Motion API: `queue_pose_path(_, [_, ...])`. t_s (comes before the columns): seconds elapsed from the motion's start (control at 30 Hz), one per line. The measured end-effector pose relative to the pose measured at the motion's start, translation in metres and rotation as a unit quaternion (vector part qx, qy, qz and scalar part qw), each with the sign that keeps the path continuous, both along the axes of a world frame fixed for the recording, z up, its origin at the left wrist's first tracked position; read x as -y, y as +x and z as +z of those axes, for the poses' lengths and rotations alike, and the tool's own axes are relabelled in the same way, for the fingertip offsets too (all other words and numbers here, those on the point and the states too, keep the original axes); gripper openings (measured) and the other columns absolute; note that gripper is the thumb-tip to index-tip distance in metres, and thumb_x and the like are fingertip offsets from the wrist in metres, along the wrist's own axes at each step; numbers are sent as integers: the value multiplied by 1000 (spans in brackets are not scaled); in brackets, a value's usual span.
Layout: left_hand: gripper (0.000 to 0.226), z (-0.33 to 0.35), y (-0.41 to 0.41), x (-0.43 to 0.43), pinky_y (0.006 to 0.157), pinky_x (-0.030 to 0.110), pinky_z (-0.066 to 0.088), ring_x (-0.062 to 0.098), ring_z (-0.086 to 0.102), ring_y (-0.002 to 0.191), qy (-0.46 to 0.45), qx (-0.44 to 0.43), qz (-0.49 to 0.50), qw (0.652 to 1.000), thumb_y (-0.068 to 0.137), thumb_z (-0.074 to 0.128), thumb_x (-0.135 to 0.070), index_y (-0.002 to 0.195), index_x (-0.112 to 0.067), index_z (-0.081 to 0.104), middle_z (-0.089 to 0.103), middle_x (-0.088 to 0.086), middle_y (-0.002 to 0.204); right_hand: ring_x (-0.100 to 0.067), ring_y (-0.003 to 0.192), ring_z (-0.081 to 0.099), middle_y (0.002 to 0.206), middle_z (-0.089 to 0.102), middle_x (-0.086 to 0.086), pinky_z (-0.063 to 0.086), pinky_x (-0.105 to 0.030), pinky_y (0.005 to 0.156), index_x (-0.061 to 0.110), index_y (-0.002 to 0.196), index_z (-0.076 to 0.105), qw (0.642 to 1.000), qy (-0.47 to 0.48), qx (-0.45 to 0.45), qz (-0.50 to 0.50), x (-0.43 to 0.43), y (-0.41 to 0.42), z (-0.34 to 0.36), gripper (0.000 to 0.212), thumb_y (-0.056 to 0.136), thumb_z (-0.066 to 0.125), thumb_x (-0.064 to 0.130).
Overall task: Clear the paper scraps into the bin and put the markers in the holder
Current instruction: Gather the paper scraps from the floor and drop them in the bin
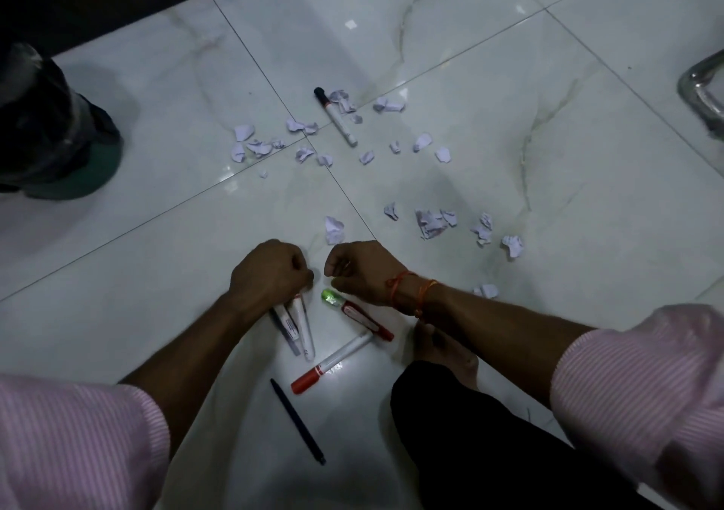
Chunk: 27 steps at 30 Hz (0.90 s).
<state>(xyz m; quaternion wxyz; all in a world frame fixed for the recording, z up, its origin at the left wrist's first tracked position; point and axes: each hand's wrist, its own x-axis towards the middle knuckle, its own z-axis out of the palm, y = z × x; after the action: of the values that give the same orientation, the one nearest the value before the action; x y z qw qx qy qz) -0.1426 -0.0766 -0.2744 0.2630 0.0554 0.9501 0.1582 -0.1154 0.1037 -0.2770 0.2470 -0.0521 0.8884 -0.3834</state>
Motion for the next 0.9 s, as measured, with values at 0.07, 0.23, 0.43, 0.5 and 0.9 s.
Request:
queue_pose_path(0.07, [13,1,-3,-7,64,28,48,22,65,77,-3,-51,2,999,75,68,-32,74,-19,72,67,4,80,-19,92,67,95,74,-6,48,-24,84,13,93,72,1000,-7,-2,-21,-7,0,0,19,75,68,6])
queue_pose_path(0.23, [22,7,-12,-37,65,21,34,17,62,88,87,-93,30,991,76,71,-16,97,-12,71,67,-1,93,-20,83,67,91,73,-6,54,-30,79,12,91,71,998,10,-16,-66,-47,6,3,18,74,68,6])
queue_pose_path(0.43, [50,-16,-18,-54,74,28,38,31,58,99,85,-74,10,994,73,78,-24,117,-13,57,55,14,110,-23,89,65,96,71,-7,54,-37,82,12,94,69,990,111,-40,-80,-108,23,6,18,76,69,8])
queue_pose_path(0.5, [47,-19,-18,-64,73,27,37,29,57,97,89,-77,4,993,72,78,-22,113,-13,58,54,13,109,-26,96,62,103,67,-9,48,-30,81,12,100,65,984,165,-28,-64,-128,33,6,24,77,69,10])
queue_pose_path(0.9, [21,-24,-3,-119,77,32,49,21,61,85,194,-60,-82,976,68,74,-8,88,-15,70,66,4,88,-27,81,52,91,51,-6,30,-27,59,12,87,54,970,171,-58,-160,-149,67,-23,23,70,66,3])
